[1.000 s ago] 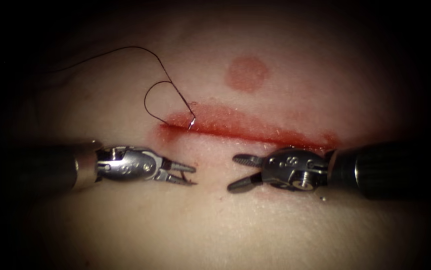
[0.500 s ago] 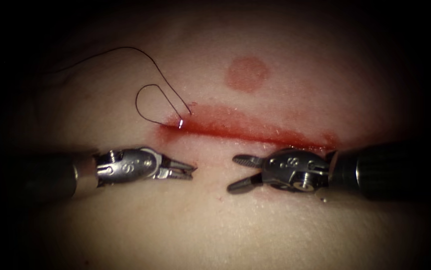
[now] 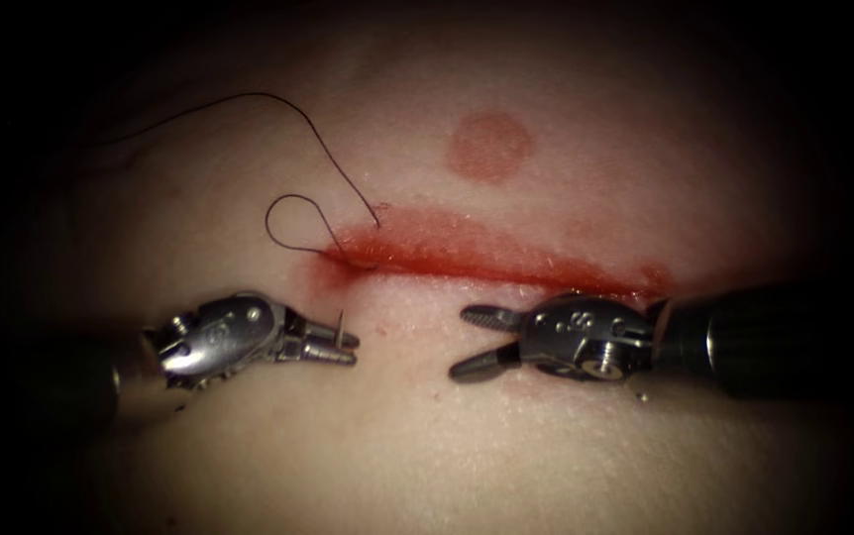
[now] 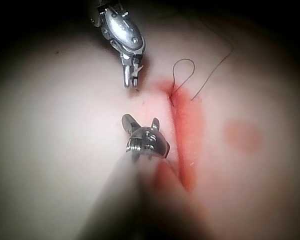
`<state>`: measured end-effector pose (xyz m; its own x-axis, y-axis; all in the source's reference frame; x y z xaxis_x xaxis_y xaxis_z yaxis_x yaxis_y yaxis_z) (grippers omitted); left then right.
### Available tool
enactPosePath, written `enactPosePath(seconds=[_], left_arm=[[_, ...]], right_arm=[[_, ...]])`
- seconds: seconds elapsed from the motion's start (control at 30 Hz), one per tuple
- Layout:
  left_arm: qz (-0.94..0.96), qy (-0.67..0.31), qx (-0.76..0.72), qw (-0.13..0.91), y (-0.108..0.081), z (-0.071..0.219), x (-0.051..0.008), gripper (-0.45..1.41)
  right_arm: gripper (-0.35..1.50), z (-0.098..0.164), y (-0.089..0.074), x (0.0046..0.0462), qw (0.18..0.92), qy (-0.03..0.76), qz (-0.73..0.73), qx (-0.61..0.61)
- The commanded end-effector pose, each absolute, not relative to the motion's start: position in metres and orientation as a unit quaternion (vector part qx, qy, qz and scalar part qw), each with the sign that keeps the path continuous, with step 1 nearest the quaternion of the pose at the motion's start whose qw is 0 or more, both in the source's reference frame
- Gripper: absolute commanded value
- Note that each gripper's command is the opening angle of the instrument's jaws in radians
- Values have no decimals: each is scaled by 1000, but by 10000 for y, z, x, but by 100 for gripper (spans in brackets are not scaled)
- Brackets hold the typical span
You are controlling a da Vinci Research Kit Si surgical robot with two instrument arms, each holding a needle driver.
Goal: Wound Closure
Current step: Pull the needle through with the left gripper.
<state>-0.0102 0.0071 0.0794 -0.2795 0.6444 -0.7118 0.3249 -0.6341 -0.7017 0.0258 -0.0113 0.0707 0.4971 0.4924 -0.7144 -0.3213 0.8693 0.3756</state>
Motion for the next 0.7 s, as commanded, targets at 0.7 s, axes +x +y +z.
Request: enactPosePath(seconds=[0.7], left_arm=[[582, -525, -593, 186, 86, 701, -71, -35]], right_arm=[[135, 720, -118, 268, 854, 445, 242, 115]])
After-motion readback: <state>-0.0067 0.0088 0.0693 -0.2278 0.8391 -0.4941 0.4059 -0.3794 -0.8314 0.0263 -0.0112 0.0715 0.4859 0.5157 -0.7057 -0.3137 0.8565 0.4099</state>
